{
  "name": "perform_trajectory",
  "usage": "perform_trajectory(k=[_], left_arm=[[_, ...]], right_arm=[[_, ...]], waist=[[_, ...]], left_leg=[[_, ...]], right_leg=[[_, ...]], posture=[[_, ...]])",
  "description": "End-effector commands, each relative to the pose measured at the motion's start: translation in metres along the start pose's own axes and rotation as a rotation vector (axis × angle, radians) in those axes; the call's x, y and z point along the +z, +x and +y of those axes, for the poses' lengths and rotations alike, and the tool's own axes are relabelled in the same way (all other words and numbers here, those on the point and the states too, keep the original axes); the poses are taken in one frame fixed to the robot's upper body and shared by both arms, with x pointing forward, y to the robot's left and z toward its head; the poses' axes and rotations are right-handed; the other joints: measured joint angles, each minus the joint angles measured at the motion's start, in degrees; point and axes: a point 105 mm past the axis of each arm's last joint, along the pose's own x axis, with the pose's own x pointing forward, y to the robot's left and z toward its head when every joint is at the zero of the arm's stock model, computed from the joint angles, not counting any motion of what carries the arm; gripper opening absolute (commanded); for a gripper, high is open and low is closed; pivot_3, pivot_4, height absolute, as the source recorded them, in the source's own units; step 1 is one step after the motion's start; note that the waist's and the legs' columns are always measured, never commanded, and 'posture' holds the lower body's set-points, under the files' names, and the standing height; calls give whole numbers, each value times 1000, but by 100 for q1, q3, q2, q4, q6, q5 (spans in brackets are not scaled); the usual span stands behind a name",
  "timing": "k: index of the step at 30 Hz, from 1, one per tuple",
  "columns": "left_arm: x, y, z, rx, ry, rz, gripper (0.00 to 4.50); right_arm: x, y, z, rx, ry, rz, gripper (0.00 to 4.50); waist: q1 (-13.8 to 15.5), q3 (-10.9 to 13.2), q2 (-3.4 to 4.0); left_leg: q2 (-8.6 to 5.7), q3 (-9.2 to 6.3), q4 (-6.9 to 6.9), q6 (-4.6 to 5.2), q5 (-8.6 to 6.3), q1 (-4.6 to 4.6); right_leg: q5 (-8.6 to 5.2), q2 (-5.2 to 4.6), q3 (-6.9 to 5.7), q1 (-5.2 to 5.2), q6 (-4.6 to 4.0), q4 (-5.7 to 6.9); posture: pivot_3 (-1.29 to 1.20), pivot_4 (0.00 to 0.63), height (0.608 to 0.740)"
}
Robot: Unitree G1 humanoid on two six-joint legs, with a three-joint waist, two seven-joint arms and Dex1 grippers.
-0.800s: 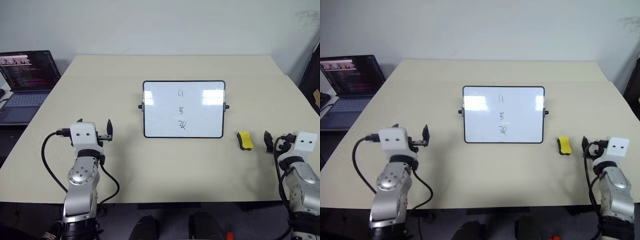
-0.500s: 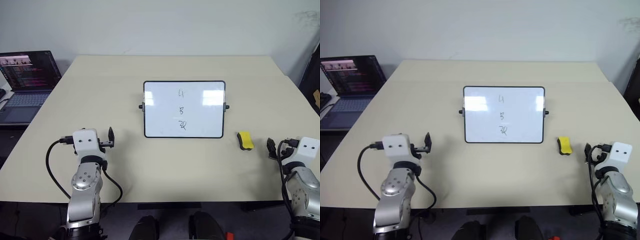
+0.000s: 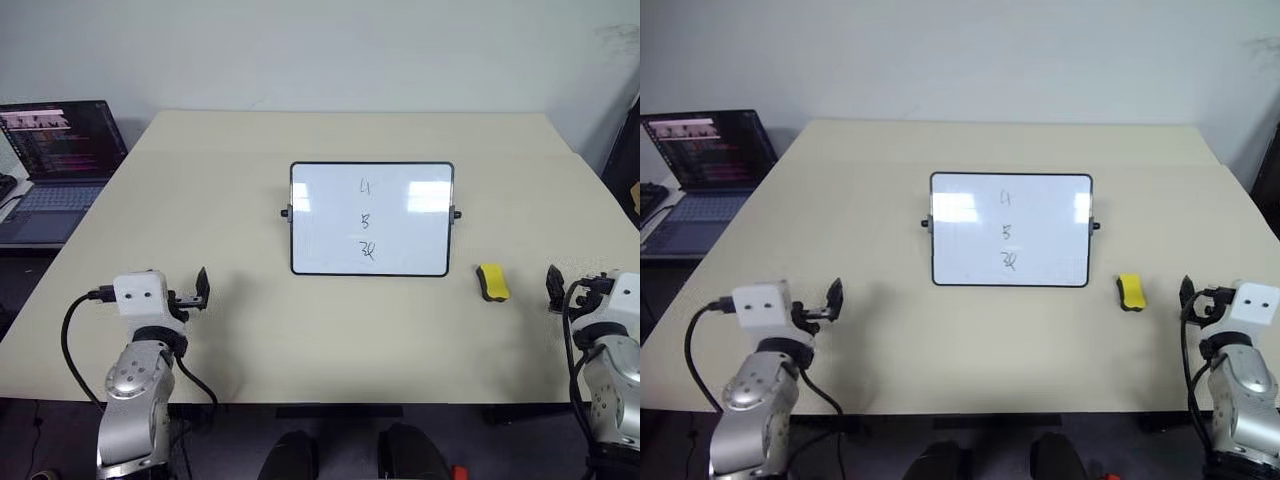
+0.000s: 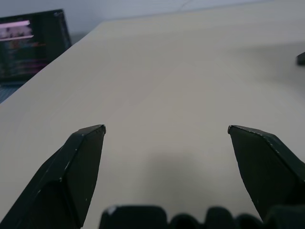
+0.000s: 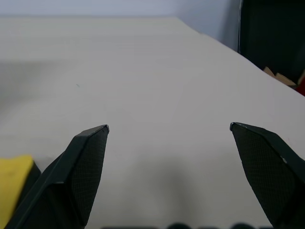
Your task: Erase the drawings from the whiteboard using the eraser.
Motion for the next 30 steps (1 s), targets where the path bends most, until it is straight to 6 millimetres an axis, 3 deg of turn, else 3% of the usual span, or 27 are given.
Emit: perform_trajectory(k=[1, 6, 9, 11, 15, 18, 23, 30], left_arm=[[45, 15, -20, -200, 19, -141, 4500], [71, 16, -53, -521, 30, -155, 4500], [71, 14, -71, -710, 174, -87, 4500], [79, 11, -80, -799, 174, -82, 4500], [89, -2, -104, -1012, 181, -70, 4500], [92, -16, -125, -1183, 165, -61, 4500], [91, -14, -135, -1251, 181, -59, 4500], [90, -27, -155, -1381, 221, -68, 4500]], right_arm=[[19, -4, 4, 22, 98, -41, 4442], [20, -8, 28, 163, 102, 19, 4442], [31, -10, 39, 220, 103, 26, 4442], [32, -12, 47, 250, 90, 62, 4442], [34, -17, 63, 329, 61, 120, 4442], [23, -20, 68, 323, 57, 235, 4442], [28, -16, 79, 324, 109, 269, 4442], [21, -5, 97, 327, 122, 324, 4442]], waist=[[14, 0, -2], [13, -2, 7], [-40, 2, 12], [-47, 2, 13], [-50, 3, 12], [-49, 3, 11], [-63, 4, 11], [-59, 4, 11]], left_leg=[[0, -1, 0, 0, 0, -1], [-3, 3, 0, 0, 0, -1], [-1, 3, -5, 3, -2, -7], [-2, 3, -4, 4, -2, -7], [-2, 1, -2, 6, -3, -7], [-2, 0, -4, 6, -3, -9], [-2, 0, -2, 6, -3, -10], [-2, -1, -3, 8, -4, -14]], right_leg=[[0, 0, 0, 0, 0, -1], [0, -1, 6, 0, 0, -7], [-1, 1, 6, -8, 0, -9], [-1, 2, 7, -8, 0, -7], [-1, 2, 5, -6, 1, -7], [-2, 2, 4, -7, 1, -11], [-2, 3, 6, -7, 1, -9], [-2, 4, 4, -9, 2, -15]], posture=[[0, 150, 740], [0, 150, 740], [0, 150, 740], [0, 150, 740], [0, 150, 740], [0, 150, 740], [0, 150, 740], [0, 150, 740]])
